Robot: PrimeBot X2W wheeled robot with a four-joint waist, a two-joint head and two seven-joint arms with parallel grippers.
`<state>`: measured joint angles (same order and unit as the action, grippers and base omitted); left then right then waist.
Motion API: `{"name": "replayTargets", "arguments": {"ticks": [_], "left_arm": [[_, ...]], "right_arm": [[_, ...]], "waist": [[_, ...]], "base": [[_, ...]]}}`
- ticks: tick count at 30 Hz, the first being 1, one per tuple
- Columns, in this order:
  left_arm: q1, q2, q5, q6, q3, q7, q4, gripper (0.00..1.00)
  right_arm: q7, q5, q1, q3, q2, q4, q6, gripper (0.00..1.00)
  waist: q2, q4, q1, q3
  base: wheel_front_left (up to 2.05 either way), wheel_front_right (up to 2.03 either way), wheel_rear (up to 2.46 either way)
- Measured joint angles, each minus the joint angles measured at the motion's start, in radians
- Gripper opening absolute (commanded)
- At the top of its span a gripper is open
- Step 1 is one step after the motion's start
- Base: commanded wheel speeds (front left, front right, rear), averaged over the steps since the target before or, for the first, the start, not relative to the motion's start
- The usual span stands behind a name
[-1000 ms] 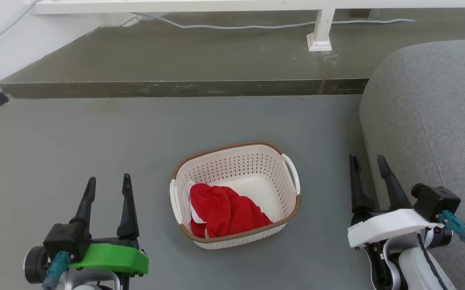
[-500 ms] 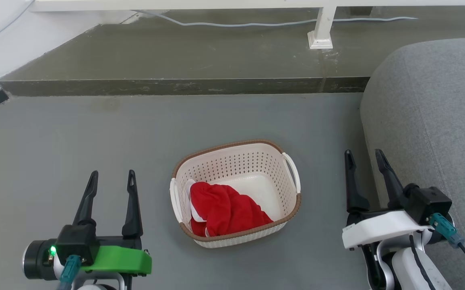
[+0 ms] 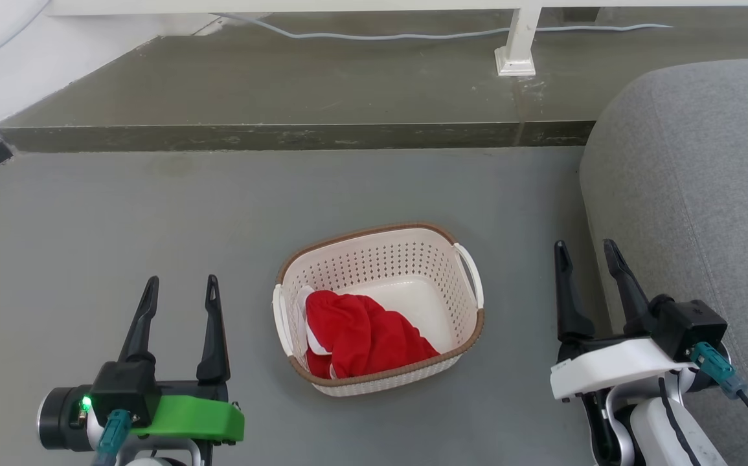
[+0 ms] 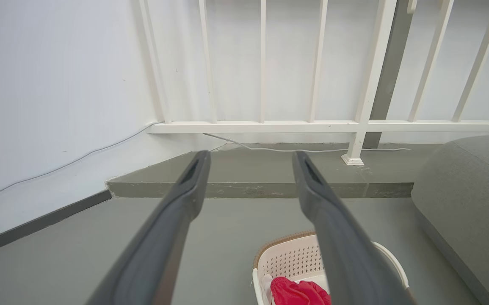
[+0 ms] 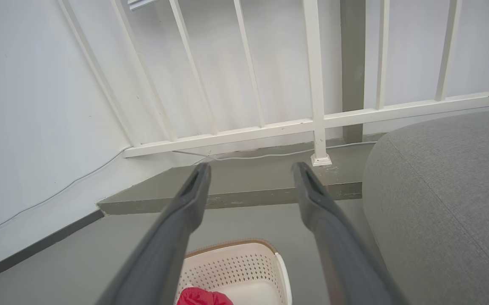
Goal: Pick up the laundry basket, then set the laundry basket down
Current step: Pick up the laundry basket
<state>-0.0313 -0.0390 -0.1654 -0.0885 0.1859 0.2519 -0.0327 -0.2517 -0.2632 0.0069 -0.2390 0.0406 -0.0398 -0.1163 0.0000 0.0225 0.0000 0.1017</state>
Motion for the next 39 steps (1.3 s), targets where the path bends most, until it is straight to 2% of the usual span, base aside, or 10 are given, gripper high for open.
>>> {"name": "replayTargets", "arguments": {"ticks": [10, 22, 39], "left_arm": [[0.0, 0.0, 0.0, 0.0, -0.002, 0.0, 0.004, 1.0], [0.016, -0.001, -0.006, 0.0, -0.006, 0.0, 0.036, 1.0], [0.205, 0.0, -0.05, 0.01, -0.018, 0.0, 0.176, 1.0]], "right_arm": [[0.0, 0.001, -0.005, -0.003, 0.0, 0.01, -0.002, 1.0], [0.0, 0.011, -0.047, 0.006, 0.001, 0.043, -0.007, 1.0], [0.0, 0.031, -0.198, 0.041, 0.005, 0.091, -0.008, 1.0]], "waist": [[0.0, -0.002, 0.0, 0.023], [0.0, -0.007, 0.0, 0.101], [0.0, -0.02, 0.0, 0.308]], "base": [[0.0, 0.0, 0.0], [0.0, 0.0, 0.0], [0.0, 0.0, 0.0]]}}
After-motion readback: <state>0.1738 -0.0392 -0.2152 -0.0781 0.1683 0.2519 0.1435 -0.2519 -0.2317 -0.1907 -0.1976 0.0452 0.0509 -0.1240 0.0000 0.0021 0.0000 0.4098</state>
